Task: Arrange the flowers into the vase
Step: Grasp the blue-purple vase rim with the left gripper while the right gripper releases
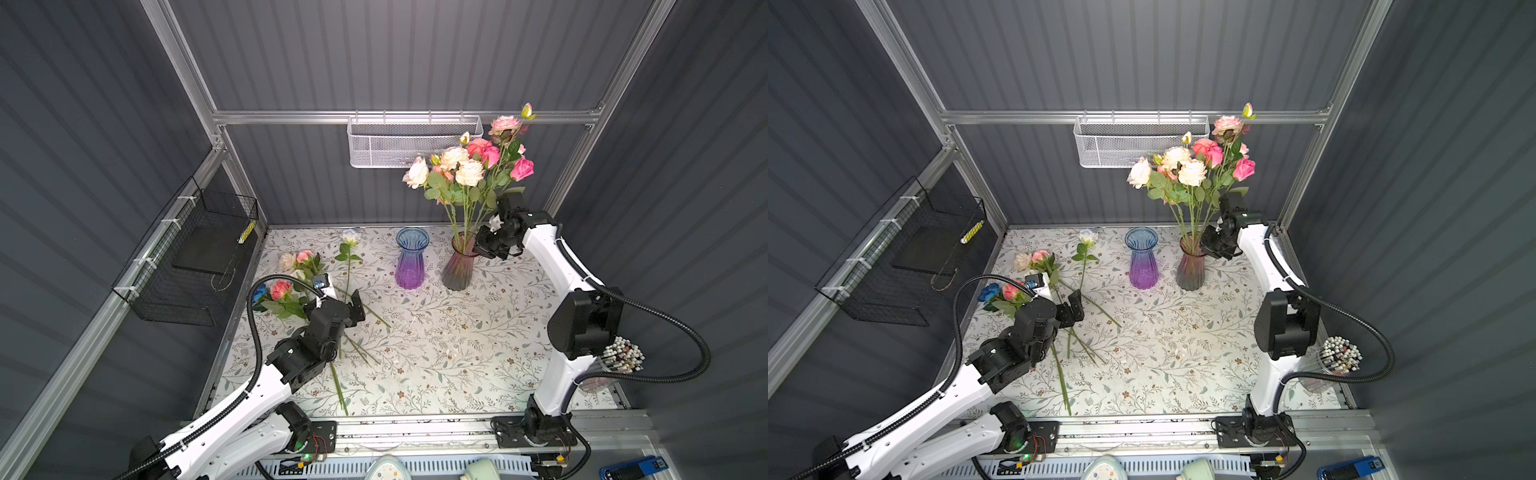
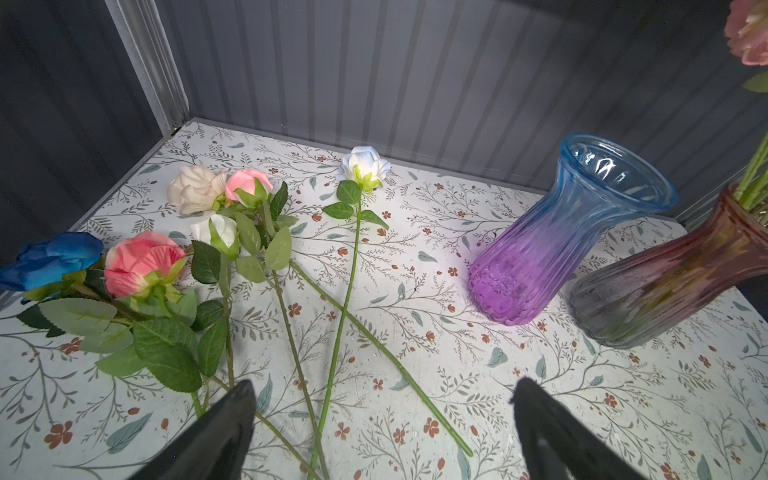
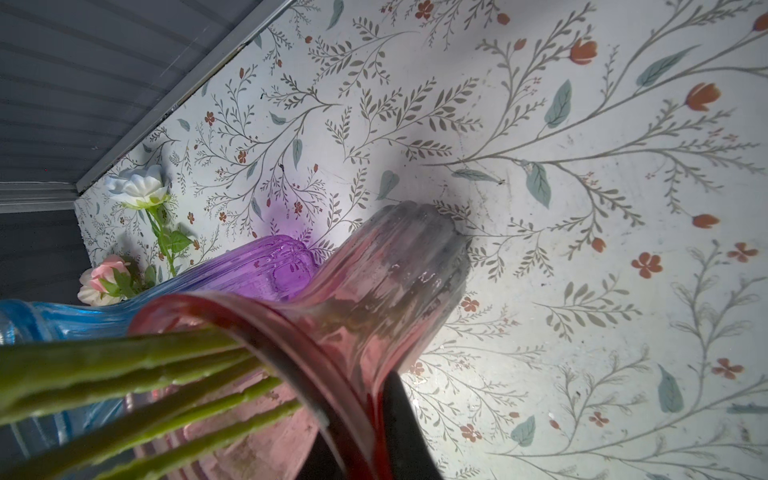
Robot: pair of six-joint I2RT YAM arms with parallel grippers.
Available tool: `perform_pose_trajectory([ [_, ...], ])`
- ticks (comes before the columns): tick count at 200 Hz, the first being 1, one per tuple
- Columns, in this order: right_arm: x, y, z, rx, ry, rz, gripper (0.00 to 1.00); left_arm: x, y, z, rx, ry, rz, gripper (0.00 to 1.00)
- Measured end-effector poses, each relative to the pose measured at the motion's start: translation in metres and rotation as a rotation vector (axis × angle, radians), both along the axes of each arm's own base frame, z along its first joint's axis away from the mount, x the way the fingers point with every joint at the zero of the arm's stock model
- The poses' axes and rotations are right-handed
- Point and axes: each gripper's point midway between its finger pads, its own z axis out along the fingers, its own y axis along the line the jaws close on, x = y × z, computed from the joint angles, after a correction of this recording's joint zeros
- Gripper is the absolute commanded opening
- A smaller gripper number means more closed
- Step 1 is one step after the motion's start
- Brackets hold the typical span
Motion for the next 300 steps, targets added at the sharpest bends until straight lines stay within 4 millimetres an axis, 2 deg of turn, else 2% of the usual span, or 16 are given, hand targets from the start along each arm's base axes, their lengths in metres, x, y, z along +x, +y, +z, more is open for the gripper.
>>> perform_pose_trajectory([
  [20,-0.001,0.001,0.000,-0.003,0.011,0.013,0.16,0.001,-0.002,0.001,0.000,0.004,-0.005,0.98],
  [36,-0.001,0.002,-0.001,-0.004,0.020,0.020,0.17,0.002,-0.003,0.003,-0.002,0.003,-0.009,0.98],
  [51,0.000,0.004,0.001,-0.004,0.015,0.029,0.28,0.002,-0.004,0.004,-0.003,0.003,-0.011,0.98],
  [75,0.002,0.011,0.009,0.002,-0.010,0.050,0.37,0.003,-0.006,0.005,-0.001,0.005,-0.015,0.99],
  [145,0.001,0.013,0.023,0.009,-0.050,0.060,0.48,0.011,-0.021,0.010,-0.002,0.027,-0.052,0.99],
  [196,-0.018,0.007,0.050,-0.001,-0.134,0.064,0.53,0.016,-0.034,0.010,0.006,0.053,-0.088,0.99],
  [225,-0.035,-0.001,0.060,-0.013,-0.171,0.055,0.55,0.026,-0.049,0.019,0.009,0.065,-0.118,0.97],
  [251,-0.058,-0.011,0.069,-0.041,-0.214,0.035,0.56,0.048,-0.066,0.034,-0.019,0.098,-0.156,0.91],
  [266,-0.076,-0.018,0.077,-0.054,-0.255,0.021,0.57,0.075,-0.070,0.043,-0.057,0.132,-0.166,0.86],
  [300,-0.120,-0.029,0.100,-0.059,-0.375,-0.006,0.58,0.141,-0.089,0.060,-0.107,0.208,-0.206,0.84],
])
